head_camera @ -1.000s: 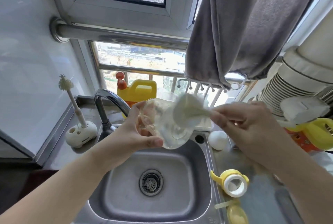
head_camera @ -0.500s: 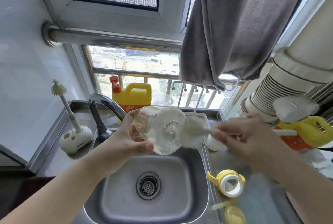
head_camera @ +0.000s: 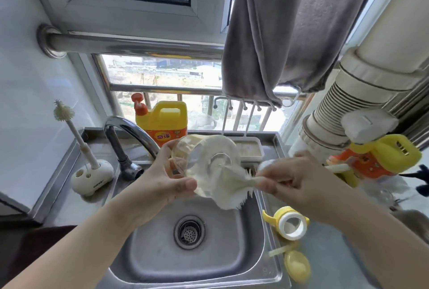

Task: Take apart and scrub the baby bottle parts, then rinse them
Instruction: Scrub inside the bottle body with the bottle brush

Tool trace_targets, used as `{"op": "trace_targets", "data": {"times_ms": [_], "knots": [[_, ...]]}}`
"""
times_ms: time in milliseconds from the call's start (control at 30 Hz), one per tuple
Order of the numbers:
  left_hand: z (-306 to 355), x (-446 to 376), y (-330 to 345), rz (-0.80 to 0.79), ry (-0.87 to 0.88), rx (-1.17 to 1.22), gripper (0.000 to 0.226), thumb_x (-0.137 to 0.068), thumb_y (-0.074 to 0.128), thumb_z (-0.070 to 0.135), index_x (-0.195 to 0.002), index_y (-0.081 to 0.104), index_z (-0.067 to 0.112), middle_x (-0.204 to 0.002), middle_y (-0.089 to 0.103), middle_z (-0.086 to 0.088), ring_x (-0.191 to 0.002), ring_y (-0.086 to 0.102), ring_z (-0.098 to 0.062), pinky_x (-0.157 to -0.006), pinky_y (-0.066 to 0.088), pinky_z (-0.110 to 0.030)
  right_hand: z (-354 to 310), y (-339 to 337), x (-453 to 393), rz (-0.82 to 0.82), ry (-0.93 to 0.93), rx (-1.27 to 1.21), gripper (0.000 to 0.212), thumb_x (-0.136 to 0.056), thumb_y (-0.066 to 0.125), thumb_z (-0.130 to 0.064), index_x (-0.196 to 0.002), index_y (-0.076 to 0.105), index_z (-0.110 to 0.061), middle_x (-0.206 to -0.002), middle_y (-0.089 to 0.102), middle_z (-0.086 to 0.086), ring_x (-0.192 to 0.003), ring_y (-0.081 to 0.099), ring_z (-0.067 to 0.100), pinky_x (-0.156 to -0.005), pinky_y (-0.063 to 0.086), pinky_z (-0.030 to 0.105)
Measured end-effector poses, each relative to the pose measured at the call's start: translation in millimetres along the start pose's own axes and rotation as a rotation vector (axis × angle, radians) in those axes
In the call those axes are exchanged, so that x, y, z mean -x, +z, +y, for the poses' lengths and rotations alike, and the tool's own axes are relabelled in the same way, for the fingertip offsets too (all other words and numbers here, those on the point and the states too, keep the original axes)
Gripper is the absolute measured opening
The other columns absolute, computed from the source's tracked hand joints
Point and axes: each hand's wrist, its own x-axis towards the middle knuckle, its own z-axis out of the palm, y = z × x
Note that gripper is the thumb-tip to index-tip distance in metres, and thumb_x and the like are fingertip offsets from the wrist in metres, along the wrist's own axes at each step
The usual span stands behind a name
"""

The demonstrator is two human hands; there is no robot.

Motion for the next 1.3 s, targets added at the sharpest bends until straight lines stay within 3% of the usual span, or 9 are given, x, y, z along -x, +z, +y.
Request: {"op": "trace_targets", "data": {"times_ms": [167, 300, 433, 567, 700, 767, 900, 1033, 1300], "knots": [[-8.2, -8.0, 14.2, -0.008, -0.032, -0.008, 0.132, -0.017, 0.096, 0.042, -0.134, 0.036, 0.032, -0.121, 0.061, -0.017, -0.103, 0.065, -0.035, -0.079, 0.057, -0.041, 14.3, -9.0, 8.3, 0.200, 0.104, -0.170, 0.041, -0.081, 0.046, -0.063, -0.080, 0.070, -0.031, -0.049, 0.049, -0.012, -0.051, 0.045, 0.005, -0.066, 0.029, 0.014], [-14.4, -18.3, 22.4, -0.031, -0.040, -0.010, 0.131, -0.018, 0.096, 0.042, -0.133, 0.035, 0.027, -0.110, 0.068, -0.015, -0.100, 0.066, -0.035, -0.081, 0.057, -0.043, 29.9, 0.3, 28.8, -0.054, 0.164, 0.017, 0.048, -0.074, 0.035, -0.078, -0.079, 0.064, -0.041, -0.063, 0.059, -0.010, -0.071, 0.050, 0.008, -0.087, 0.039, 0.031], [-29.3, -33.9, 37.6, -0.066, -0.068, -0.063, 0.121, -0.019, 0.096, 0.044, -0.125, 0.038, 0.033, -0.093, 0.073, 0.000, -0.088, 0.070, -0.021, -0.073, 0.056, -0.030, 44.3, -13.3, 38.1, 0.259, 0.285, -0.184, 0.045, -0.079, 0.048, -0.069, -0.076, 0.070, -0.031, -0.049, 0.055, -0.011, -0.052, 0.050, 0.004, -0.058, 0.032, 0.013], [-44.9, -54.2, 59.7, -0.054, -0.113, -0.091, 0.100, -0.035, 0.093, 0.044, -0.121, 0.043, 0.028, -0.102, 0.062, -0.015, -0.083, 0.070, -0.022, -0.068, 0.058, -0.033, 58.3, 0.7, 57.1, 0.095, 0.385, -0.154, 0.053, -0.077, 0.039, -0.075, -0.076, 0.067, -0.030, -0.052, 0.050, -0.008, -0.055, 0.040, 0.002, -0.055, 0.031, 0.018], [-80.3, -92.5, 71.0, 0.150, -0.088, -0.476, 0.021, -0.088, 0.062, 0.027, -0.100, 0.046, 0.022, -0.087, 0.060, -0.009, -0.069, 0.063, -0.016, -0.069, 0.056, -0.039, 96.6, 6.7, 97.9, 0.145, 0.693, -0.031, 0.041, -0.076, 0.040, -0.068, -0.079, 0.067, -0.036, -0.063, 0.065, -0.013, -0.070, 0.059, 0.006, -0.069, 0.045, 0.030], [-101.9, -115.6, 76.2, 0.126, 0.065, -0.798, 0.007, -0.094, 0.054, 0.019, -0.096, 0.048, 0.018, -0.093, 0.057, -0.004, -0.077, 0.058, -0.022, -0.069, 0.049, -0.036, 110.8, 11.4, 108.7, 0.201, 0.749, 0.020, 0.029, -0.085, 0.051, -0.052, -0.083, 0.070, -0.030, -0.070, 0.069, -0.007, -0.076, 0.063, 0.014, -0.077, 0.047, 0.033], [-130.5, -149.6, 91.3, -0.071, 0.303, -1.123, 0.011, -0.094, 0.054, 0.013, -0.101, 0.059, 0.007, -0.112, 0.053, 0.004, -0.088, 0.061, -0.027, -0.077, 0.051, -0.037, 138.3, 24.8, 121.6, 0.178, 0.869, 0.048, 0.023, -0.087, 0.053, -0.049, -0.088, 0.069, -0.032, -0.079, 0.070, -0.007, -0.087, 0.062, 0.019, -0.085, 0.045, 0.034], [-143.5, -170.1, 100.8, -0.126, 0.346, -1.234, 0.012, -0.091, 0.060, 0.021, -0.095, 0.068, 0.013, -0.104, 0.063, 0.002, -0.083, 0.062, -0.027, -0.072, 0.051, -0.038, 162.4, 36.5, 128.2, 0.170, 0.932, -0.008, 0.024, -0.087, 0.053, -0.050, -0.091, 0.070, -0.034, -0.080, 0.067, -0.009, -0.089, 0.060, 0.019, -0.078, 0.043, 0.030], [-157.1, -187.1, 115.3, -0.317, 0.473, -1.519, 0.012, -0.089, 0.063, 0.025, -0.099, 0.069, 0.024, -0.102, 0.063, 0.010, -0.094, 0.052, -0.020, -0.060, 0.038, -0.027, 184.3, 46.5, 114.5, 0.196, 0.908, -0.175, 0.016, -0.087, 0.057, -0.046, -0.075, 0.065, -0.038, -0.064, 0.066, -0.013, -0.067, 0.059, 0.002, -0.059, 0.041, 0.017]]}}
